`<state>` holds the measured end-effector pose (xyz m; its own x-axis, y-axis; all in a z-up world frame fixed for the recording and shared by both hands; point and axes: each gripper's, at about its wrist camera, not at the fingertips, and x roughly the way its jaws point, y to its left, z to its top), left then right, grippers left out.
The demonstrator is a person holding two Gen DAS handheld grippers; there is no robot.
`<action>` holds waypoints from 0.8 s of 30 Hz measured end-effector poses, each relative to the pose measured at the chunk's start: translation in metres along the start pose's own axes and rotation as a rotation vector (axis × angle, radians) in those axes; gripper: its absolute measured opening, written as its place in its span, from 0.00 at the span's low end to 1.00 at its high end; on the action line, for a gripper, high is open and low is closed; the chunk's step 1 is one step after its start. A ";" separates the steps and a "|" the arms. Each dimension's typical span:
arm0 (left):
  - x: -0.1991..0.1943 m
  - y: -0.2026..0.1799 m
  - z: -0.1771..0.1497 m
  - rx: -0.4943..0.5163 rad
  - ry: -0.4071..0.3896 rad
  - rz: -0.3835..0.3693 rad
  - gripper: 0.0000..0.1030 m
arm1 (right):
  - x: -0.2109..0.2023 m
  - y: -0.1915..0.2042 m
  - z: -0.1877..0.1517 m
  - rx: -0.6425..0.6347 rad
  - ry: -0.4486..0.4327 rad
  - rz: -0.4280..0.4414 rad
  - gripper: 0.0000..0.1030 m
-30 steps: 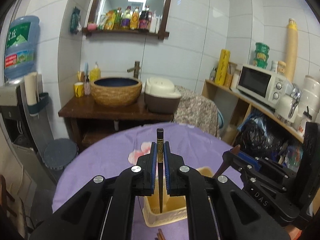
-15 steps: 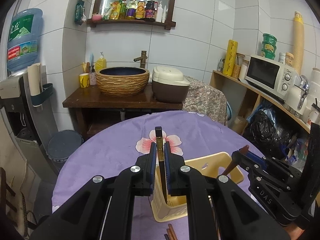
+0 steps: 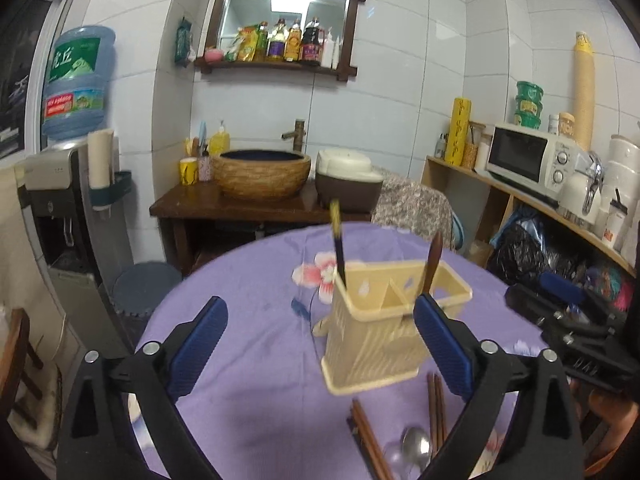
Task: Organize utensils
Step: 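Move both grippers back over the remaining chopsticks and spoons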
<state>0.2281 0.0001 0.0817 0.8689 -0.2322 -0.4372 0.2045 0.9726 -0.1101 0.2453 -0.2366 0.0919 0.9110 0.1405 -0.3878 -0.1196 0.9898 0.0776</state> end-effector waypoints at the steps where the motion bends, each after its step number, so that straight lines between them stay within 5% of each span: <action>1: -0.001 0.002 -0.008 -0.005 0.021 -0.003 0.91 | -0.003 0.000 -0.006 -0.009 0.017 -0.009 0.91; 15: -0.002 0.022 -0.123 -0.026 0.246 0.076 0.93 | -0.023 -0.017 -0.122 0.016 0.317 -0.122 0.94; 24: -0.001 0.011 -0.140 -0.001 0.289 0.068 0.95 | -0.008 0.003 -0.158 0.035 0.443 -0.095 0.94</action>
<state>0.1662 0.0101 -0.0439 0.7158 -0.1592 -0.6799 0.1500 0.9860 -0.0729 0.1758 -0.2305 -0.0500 0.6593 0.0529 -0.7500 -0.0230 0.9985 0.0502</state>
